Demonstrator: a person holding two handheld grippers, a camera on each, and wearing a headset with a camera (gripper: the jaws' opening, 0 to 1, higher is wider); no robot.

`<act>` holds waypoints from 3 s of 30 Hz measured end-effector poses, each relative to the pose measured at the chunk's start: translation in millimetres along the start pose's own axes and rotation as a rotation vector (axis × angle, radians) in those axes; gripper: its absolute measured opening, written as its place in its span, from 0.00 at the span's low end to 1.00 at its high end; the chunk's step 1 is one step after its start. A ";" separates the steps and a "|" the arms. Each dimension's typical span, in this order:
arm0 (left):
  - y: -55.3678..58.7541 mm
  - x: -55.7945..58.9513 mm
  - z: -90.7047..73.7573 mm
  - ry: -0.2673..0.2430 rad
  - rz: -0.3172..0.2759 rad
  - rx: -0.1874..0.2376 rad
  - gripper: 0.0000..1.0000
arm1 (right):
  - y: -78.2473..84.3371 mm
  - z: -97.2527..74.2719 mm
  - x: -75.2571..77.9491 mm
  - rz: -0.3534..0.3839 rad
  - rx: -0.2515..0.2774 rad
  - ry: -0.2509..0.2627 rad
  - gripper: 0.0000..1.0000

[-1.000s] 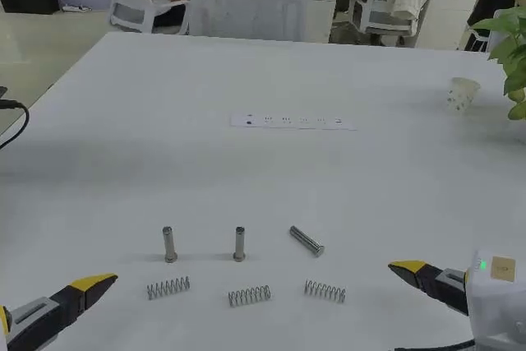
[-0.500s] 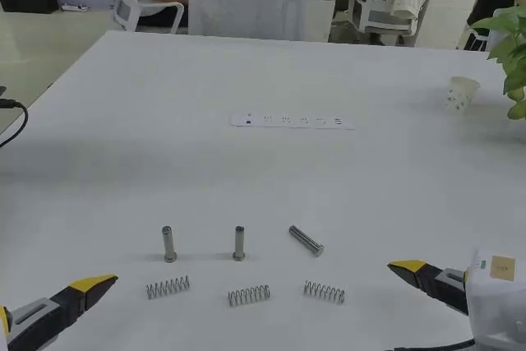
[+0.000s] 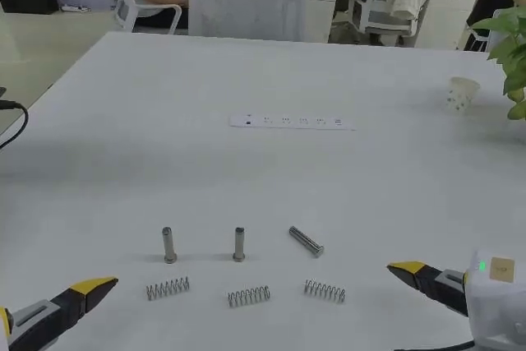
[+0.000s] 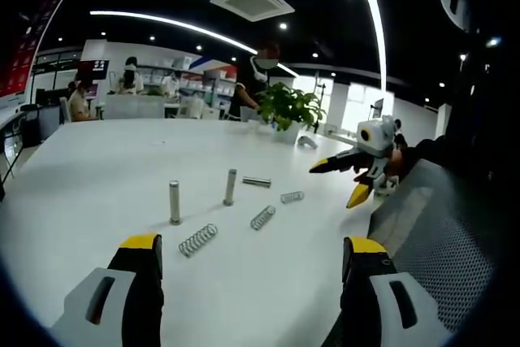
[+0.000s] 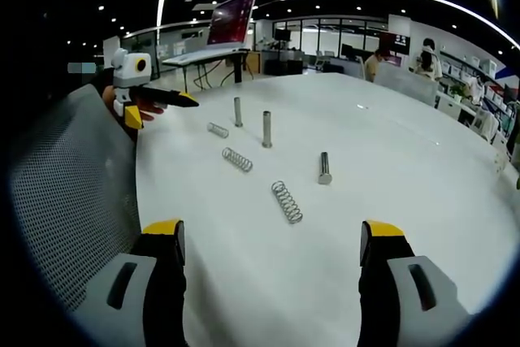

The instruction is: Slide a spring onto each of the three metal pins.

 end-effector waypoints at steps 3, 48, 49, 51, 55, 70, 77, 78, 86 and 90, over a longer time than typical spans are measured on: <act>0.2 -0.2 -0.2 -0.001 -0.001 -0.001 0.89 | -0.3 0.3 -0.5 -0.001 0.002 -0.002 0.90; 1.0 -0.3 0.4 -0.001 0.002 -0.005 0.87 | -7.8 -2.0 5.3 0.020 0.041 0.010 0.88; 0.8 -0.5 0.2 -0.003 0.002 -0.005 0.87 | -8.3 -2.3 5.7 0.021 0.043 0.011 0.88; 0.6 -0.5 0.0 -0.004 0.002 -0.006 0.87 | -10.9 -3.3 7.6 0.025 0.048 0.014 0.88; -1.0 0.6 -0.2 -0.002 0.008 -0.007 0.87 | -20.8 -5.4 14.0 0.006 0.053 0.025 0.87; -4.8 0.7 -3.0 -0.009 0.010 0.001 0.86 | -57.0 5.0 37.4 -0.085 0.006 0.029 0.84; -8.4 2.0 -4.7 -0.009 0.018 -0.001 0.86 | -75.3 20.0 42.4 -0.115 -0.001 0.017 0.82; -8.6 2.2 -5.0 -0.009 0.019 -0.002 0.86 | -78.3 22.6 42.8 -0.125 0.000 0.017 0.82; -10.3 1.1 -7.0 -0.021 0.025 0.000 0.85 | -89.1 39.5 44.8 -0.153 -0.016 0.001 0.77; -11.8 0.8 -8.3 -0.026 0.031 0.001 0.85 | -94.3 47.1 48.3 -0.154 -0.022 0.005 0.75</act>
Point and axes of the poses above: the centre of the closed fingertips' face, and the gripper's own axes: z roughly forward along the fingers, x roughly to its right, y roughly out of its underside, the point moved 2 cm from there along -z, roughly backward along the fingers, and after that the axes turned 6 degrees about z, right-handed, at the moved point
